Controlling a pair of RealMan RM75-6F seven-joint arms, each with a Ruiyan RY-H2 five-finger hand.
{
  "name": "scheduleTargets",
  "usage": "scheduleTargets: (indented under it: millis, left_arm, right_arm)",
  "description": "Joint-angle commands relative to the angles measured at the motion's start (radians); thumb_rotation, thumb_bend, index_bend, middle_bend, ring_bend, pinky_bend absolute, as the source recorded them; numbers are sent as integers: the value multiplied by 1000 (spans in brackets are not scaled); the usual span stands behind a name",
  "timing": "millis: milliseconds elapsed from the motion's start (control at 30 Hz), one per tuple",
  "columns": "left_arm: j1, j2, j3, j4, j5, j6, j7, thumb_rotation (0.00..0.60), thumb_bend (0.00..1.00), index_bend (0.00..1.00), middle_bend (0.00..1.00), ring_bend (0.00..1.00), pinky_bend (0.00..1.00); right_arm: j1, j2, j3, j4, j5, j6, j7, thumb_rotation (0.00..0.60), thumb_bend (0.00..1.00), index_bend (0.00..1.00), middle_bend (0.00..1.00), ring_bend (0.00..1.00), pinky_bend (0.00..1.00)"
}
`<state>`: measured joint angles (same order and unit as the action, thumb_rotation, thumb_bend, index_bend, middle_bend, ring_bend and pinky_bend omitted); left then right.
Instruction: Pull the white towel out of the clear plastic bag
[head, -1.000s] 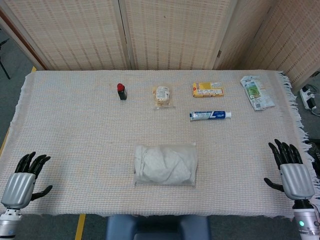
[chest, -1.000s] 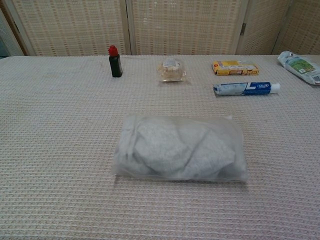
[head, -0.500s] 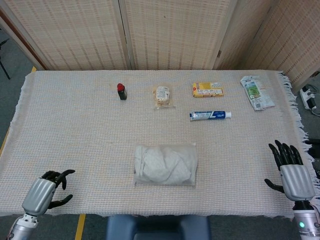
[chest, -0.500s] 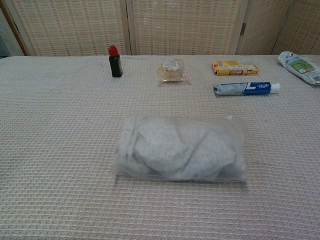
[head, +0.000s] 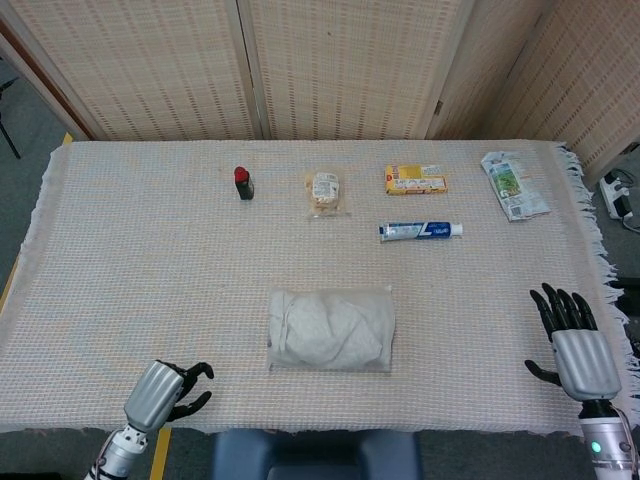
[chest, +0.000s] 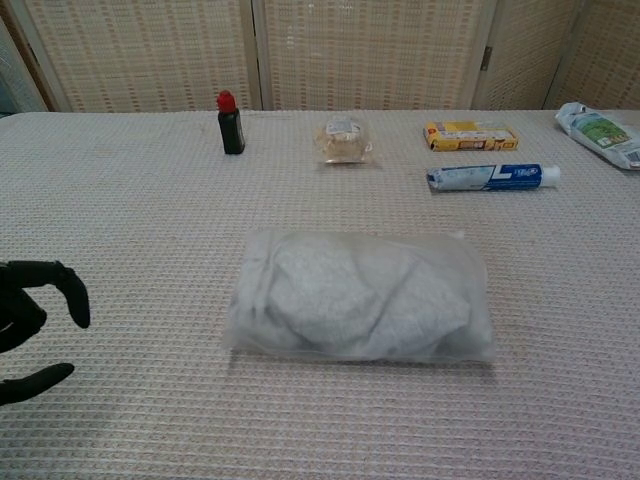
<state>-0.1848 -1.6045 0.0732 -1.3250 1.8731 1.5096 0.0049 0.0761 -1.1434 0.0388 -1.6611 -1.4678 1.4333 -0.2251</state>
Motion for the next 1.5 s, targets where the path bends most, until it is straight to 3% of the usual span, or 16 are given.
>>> scheduleTargets:
  millis: [33,267,433,800,1000,1267,1500]
  left_arm:
    - [-19,-65,-8,45,-9,-33,58,600,319,473,1000,1000,1000]
    - [-48,-179,-40,153,-40,-58,96,600,287,396,1000,1000,1000]
    - [-66,-261,-58,236,-30,-20,101,600,270,366,1000,1000,1000]
    - [-113,-446,-46,492,8,85,1,600,269,479,1000,1000,1000]
    - [-144,-524,-47,605,2,99,-25,600,269,462,1000,1000,1000]
    - [-170,-579,-39,702,-17,105,-50,600,278,470,1000,1000,1000]
    - [-183,-616,-32,783,-41,103,-78,600,344,504,1000,1000,1000]
  right_arm:
    - [4,-1,1,0,8,-10,-7,600,5,0,0,0,0]
    - [12,-1,-2,-1,17,-31,-10,600,5,0,0,0,0]
    - [18,2,-3,-3,30,-51,-10,600,5,0,0,0,0]
    - [26,23,-11,-24,40,-81,10,600,6,0,0,0,0]
    - [26,43,-20,-39,29,-87,40,600,9,0,0,0,0]
    - [26,62,-28,-50,22,-94,70,600,15,0,0,0,0]
    - [24,76,-35,-57,7,-91,93,600,16,0,0,0,0]
